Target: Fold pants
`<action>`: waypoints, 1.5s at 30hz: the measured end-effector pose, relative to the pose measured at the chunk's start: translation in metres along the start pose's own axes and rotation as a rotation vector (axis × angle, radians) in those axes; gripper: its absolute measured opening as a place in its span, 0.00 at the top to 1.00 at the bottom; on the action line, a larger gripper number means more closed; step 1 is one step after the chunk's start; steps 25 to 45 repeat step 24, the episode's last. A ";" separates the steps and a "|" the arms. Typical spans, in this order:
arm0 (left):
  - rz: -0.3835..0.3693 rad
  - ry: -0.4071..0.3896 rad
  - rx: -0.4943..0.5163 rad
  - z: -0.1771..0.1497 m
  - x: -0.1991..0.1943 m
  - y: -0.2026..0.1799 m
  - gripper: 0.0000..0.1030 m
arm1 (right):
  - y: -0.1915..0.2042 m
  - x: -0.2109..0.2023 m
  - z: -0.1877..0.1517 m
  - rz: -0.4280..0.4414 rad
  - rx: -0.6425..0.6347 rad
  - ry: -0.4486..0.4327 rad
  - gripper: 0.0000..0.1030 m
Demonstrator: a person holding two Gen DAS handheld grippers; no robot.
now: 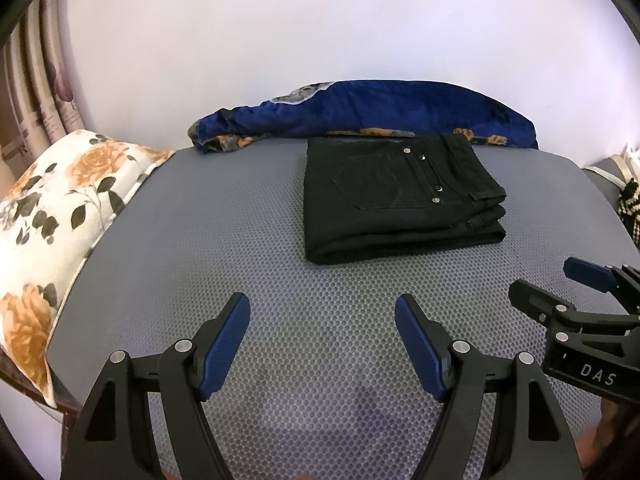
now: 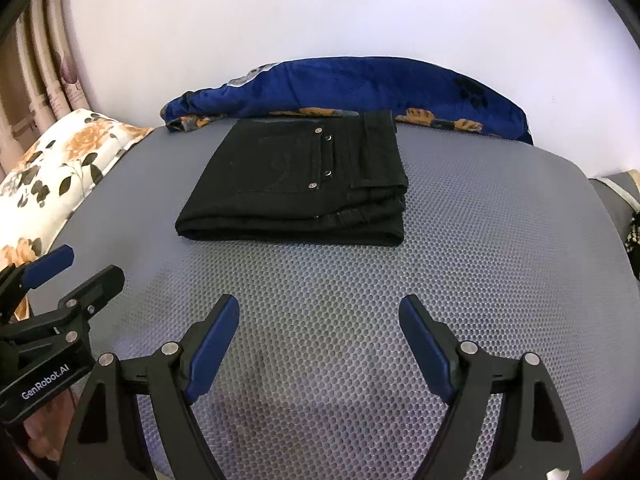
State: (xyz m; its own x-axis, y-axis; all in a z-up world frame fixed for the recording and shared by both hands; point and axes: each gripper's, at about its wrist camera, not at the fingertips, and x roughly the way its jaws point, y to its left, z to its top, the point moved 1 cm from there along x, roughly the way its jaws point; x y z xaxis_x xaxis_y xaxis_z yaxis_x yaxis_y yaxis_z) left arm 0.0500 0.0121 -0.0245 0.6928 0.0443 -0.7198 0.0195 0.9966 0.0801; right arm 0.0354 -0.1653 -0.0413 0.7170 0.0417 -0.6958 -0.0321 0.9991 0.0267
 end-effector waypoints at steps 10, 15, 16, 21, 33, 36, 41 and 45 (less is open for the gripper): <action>0.004 -0.008 0.014 -0.001 0.000 -0.001 0.27 | -0.001 0.004 -0.003 0.010 0.009 0.016 0.22; 0.010 -0.008 0.021 0.000 0.001 -0.003 0.27 | -0.001 0.005 -0.004 0.007 0.011 0.020 0.22; 0.006 -0.007 0.021 0.000 0.001 -0.003 0.27 | -0.001 0.005 -0.004 0.005 0.012 0.020 0.22; 0.000 -0.002 0.022 0.000 0.002 -0.003 0.27 | -0.001 0.005 -0.004 0.003 0.016 0.021 0.22; -0.006 0.007 0.017 0.000 0.003 -0.004 0.27 | -0.001 0.005 -0.003 0.003 0.017 0.021 0.22; -0.006 0.007 0.017 0.000 0.003 -0.004 0.27 | -0.001 0.005 -0.003 0.003 0.017 0.021 0.22; -0.006 0.007 0.017 0.000 0.003 -0.004 0.27 | -0.001 0.005 -0.003 0.003 0.017 0.021 0.22; -0.006 0.007 0.017 0.000 0.003 -0.004 0.27 | -0.001 0.005 -0.003 0.003 0.017 0.021 0.22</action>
